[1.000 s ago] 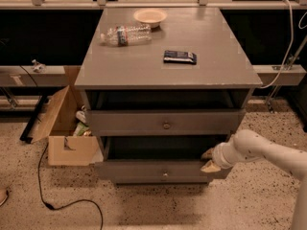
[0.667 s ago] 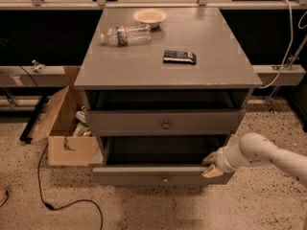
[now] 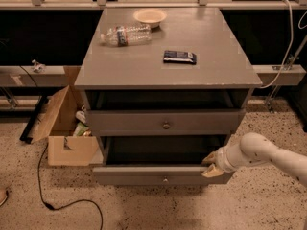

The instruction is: Open middle drawer

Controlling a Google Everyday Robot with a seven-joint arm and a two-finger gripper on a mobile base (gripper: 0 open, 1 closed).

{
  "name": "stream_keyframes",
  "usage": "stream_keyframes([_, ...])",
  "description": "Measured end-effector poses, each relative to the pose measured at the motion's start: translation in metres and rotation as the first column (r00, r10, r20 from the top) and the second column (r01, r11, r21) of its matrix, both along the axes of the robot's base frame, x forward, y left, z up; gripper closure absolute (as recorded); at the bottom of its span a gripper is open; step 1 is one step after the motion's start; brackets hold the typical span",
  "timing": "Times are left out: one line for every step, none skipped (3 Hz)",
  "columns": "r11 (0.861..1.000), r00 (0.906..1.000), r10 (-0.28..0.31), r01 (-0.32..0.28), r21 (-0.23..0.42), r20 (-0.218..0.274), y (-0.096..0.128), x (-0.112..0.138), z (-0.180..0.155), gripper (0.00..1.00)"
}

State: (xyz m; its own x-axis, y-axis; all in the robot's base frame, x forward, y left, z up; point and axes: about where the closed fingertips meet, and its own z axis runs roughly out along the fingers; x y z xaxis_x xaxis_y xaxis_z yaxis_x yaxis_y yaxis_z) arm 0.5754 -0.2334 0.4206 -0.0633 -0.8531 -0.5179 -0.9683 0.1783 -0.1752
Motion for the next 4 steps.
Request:
stream_keyframes([1.0, 1.0, 0.0, 0.0, -0.001, -0.001, 0.0, 0.0, 0.0, 0.27])
stream_keyframes([1.0, 0.9995, 0.009, -0.01, -0.029, -0.03, 0.002, -0.005, -0.009, 0.04])
stream_keyframes([0.996, 0.994, 0.025, -0.034, -0.087, -0.107, 0.005, -0.023, -0.026, 0.0])
stream_keyframes([0.992, 0.9872, 0.036, -0.054, -0.115, -0.155, 0.007, -0.035, -0.035, 0.0])
